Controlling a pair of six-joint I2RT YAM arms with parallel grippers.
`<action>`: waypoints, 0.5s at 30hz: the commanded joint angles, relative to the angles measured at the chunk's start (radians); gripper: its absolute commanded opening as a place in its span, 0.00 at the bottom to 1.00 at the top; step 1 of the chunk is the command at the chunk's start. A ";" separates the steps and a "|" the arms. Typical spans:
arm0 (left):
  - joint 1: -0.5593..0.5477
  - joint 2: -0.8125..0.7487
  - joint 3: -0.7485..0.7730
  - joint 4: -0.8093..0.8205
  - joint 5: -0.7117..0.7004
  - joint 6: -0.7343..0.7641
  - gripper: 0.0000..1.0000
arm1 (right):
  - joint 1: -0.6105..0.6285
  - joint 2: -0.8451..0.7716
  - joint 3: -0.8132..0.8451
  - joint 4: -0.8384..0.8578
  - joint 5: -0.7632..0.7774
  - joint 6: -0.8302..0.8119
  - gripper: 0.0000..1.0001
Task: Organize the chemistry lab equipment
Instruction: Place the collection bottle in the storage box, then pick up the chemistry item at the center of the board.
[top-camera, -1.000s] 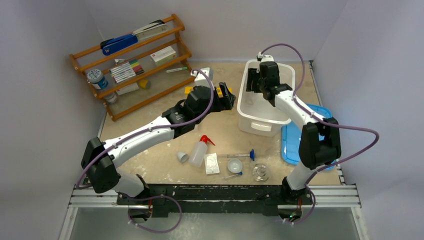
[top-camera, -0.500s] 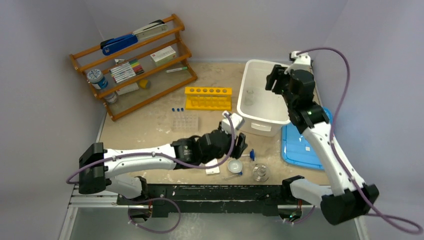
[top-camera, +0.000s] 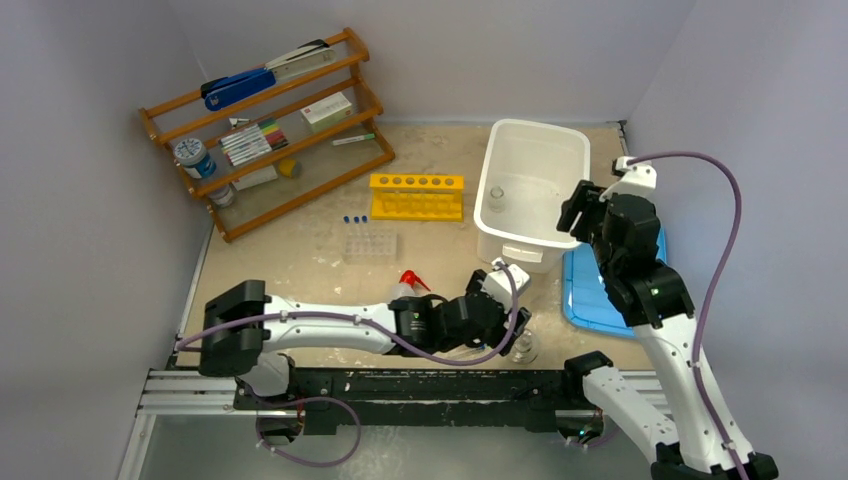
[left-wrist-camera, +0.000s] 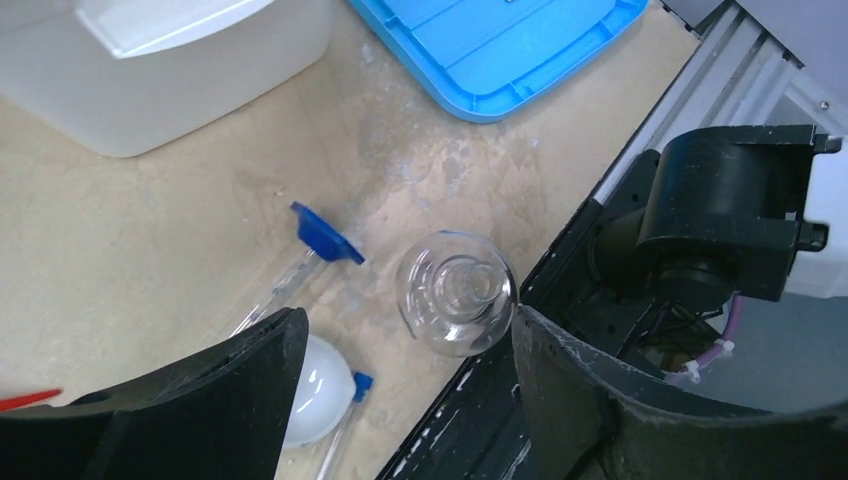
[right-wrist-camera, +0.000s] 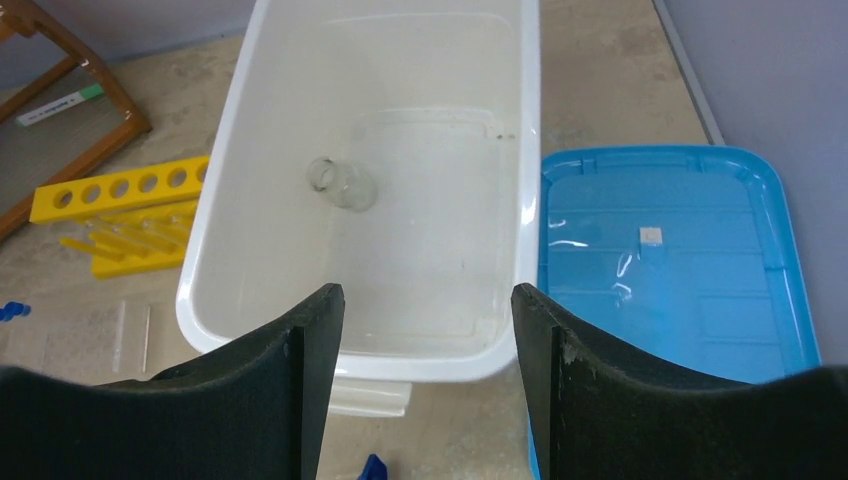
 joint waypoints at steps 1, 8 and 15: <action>-0.016 0.081 0.117 -0.016 0.027 0.006 0.75 | -0.002 -0.041 0.042 -0.079 0.076 0.023 0.65; -0.044 0.189 0.198 -0.040 0.058 0.007 0.78 | -0.002 -0.047 0.068 -0.111 0.110 0.005 0.66; -0.061 0.245 0.234 -0.074 0.042 0.014 0.65 | -0.002 -0.051 0.031 -0.099 0.118 -0.003 0.66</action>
